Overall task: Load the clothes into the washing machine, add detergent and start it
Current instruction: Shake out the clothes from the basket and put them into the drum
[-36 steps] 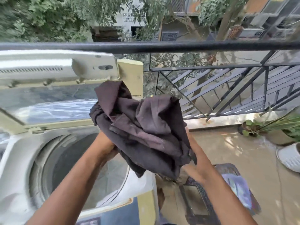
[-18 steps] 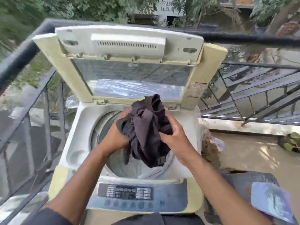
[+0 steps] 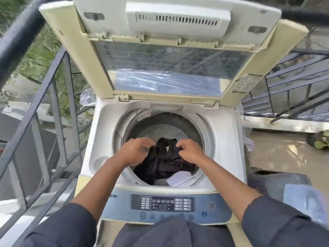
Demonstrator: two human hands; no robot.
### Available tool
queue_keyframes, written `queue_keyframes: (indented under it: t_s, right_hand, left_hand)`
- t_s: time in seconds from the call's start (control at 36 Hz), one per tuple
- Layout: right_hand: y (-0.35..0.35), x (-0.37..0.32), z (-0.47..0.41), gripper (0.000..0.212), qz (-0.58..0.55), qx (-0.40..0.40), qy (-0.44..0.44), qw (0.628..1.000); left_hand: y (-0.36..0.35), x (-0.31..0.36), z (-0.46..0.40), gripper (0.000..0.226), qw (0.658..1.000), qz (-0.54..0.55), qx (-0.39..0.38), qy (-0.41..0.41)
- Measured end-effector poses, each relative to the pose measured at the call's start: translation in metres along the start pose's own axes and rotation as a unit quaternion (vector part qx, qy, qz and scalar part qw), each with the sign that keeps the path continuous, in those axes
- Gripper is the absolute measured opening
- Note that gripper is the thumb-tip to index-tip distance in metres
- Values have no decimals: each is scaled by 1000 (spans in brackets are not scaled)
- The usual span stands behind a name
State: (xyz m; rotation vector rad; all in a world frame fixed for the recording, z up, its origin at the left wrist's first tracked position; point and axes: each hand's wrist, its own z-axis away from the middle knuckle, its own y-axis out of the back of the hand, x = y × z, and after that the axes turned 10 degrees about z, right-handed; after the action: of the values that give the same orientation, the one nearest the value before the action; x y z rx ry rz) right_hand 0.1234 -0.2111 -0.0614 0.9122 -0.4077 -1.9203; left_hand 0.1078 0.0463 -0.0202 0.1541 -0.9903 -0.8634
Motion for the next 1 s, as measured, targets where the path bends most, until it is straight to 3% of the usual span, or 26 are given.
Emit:
queue_keyframes:
  t_s: [0.28,0.56,0.81,0.89,1.0]
  right_hand:
    - [-5,3,18,27,-58,45,17,997]
    - [47,26,91,21,-184,213,87,956]
    - [112,112,125,24,-280,368,62,884]
    - [129,160,117,18,-259,394,21,881]
    - [138,225,92,21,-240,369,-43,897]
  left_hand:
    - [-16,6,-10,38,1000,25,-4,-12]
    - [-40,90,-12,27,990,74,35,-111]
    - [-83,204,-31,28,974,88,38,-205]
    - [-106,243,-44,26,968,93,30,-230]
    - [-145,285,-75,25,969,91,7,-230]
